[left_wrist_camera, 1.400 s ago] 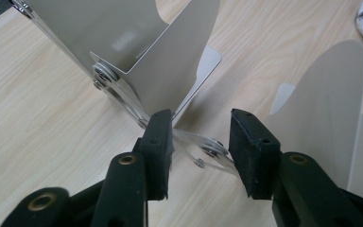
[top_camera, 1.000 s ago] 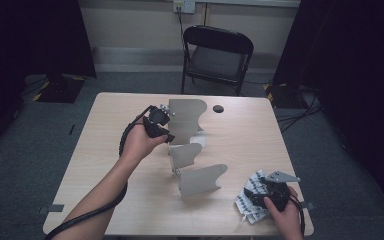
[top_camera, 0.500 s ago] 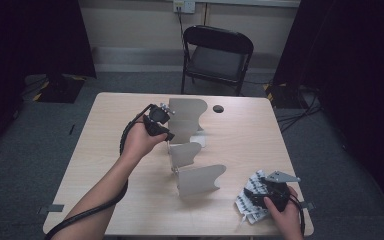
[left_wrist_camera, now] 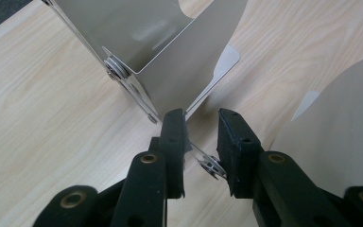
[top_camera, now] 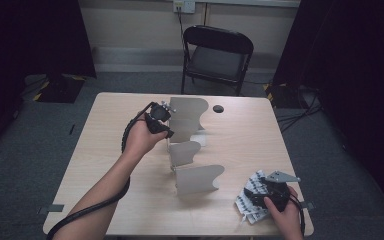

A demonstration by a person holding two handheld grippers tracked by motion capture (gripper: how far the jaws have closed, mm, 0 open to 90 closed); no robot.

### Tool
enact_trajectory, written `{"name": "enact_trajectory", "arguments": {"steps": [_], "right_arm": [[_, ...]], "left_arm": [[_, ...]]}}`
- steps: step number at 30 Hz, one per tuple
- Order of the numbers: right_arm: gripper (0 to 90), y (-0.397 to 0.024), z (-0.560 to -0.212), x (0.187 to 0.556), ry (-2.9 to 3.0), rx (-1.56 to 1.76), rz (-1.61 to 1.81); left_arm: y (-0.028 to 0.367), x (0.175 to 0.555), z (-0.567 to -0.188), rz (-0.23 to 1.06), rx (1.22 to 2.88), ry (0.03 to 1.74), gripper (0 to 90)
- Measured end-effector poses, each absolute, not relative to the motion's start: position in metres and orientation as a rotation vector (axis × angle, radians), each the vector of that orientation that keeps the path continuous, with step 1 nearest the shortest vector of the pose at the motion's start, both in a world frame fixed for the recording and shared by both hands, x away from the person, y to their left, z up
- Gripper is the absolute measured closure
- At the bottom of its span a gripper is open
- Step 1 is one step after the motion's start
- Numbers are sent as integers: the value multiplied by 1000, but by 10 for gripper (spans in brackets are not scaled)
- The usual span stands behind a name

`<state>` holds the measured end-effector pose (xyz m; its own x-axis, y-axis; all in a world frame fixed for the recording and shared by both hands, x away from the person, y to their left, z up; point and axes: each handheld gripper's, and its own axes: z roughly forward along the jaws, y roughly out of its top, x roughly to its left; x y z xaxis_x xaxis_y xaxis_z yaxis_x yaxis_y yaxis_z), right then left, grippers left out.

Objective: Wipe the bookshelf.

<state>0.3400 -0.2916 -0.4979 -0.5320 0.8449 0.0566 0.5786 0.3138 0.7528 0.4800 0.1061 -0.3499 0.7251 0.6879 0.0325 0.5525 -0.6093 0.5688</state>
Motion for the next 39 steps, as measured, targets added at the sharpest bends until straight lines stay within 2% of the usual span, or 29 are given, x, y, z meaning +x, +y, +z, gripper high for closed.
{"name": "enact_trajectory", "arguments": {"steps": [9, 16, 39], "right_arm": [[149, -292, -498, 340, 2238, 1273, 1061], [149, -292, -498, 340, 2238, 1273, 1061], [148, -292, -498, 340, 2238, 1274, 1062]], "left_arm": [[109, 479, -351, 339, 2362, 959, 718], [110, 474, -361, 303, 2314, 1022, 638], [111, 485, -359, 336, 2332, 1063, 729]]}}
